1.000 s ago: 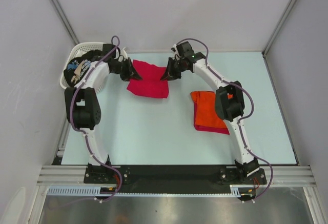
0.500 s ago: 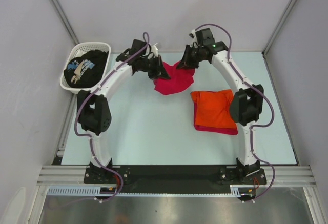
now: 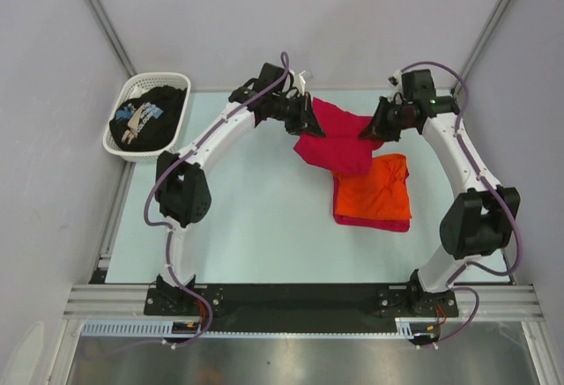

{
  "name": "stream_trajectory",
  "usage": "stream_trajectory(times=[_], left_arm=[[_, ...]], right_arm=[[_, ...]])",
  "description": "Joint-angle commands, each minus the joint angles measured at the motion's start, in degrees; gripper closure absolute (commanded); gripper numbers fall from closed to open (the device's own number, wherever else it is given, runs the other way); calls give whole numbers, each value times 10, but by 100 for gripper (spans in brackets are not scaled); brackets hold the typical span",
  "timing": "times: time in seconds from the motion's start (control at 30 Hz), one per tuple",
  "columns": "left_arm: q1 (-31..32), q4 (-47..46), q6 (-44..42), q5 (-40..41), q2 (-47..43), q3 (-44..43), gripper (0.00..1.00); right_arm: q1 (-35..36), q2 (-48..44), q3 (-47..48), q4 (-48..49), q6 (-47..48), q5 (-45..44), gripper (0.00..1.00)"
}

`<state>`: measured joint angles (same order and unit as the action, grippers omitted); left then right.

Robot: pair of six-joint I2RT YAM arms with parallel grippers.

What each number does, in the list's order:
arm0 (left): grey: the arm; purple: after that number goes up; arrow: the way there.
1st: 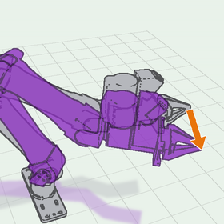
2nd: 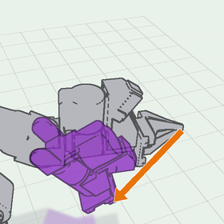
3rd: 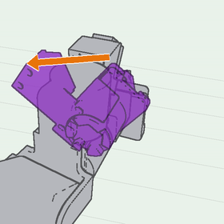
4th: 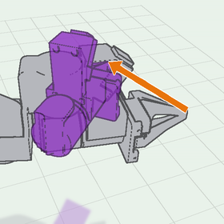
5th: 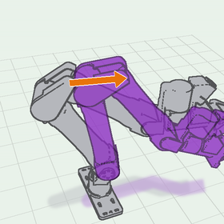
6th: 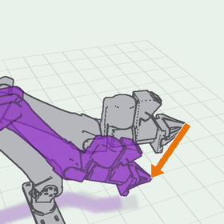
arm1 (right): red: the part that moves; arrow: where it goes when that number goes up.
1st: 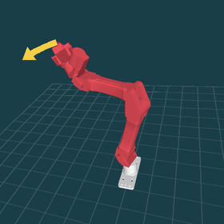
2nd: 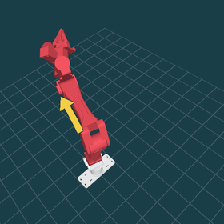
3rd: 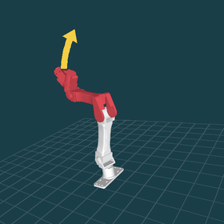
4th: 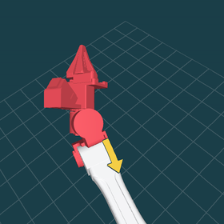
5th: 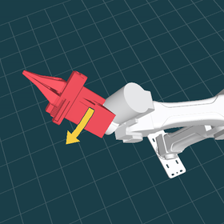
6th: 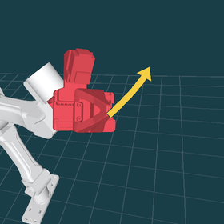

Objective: Fold and stack the t-shirts
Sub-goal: Put the neatly folded tshirt into the corner of the board with both arms

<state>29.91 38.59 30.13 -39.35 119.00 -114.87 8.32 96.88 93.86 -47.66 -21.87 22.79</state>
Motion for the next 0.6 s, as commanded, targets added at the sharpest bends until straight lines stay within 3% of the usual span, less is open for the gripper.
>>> stream_trajectory(times=[0.0,0.3,0.57], left_arm=[[12,0,14,-10,0,-15,100],[47,-5,24,-16,28,-22,100],[66,-2,34,-16,51,-62,100]], right_arm=[[-39,-71,-82,3,25,1,100],[-79,-112,-161,7,46,10,100],[-147,-128,-162,-7,73,18,100]])
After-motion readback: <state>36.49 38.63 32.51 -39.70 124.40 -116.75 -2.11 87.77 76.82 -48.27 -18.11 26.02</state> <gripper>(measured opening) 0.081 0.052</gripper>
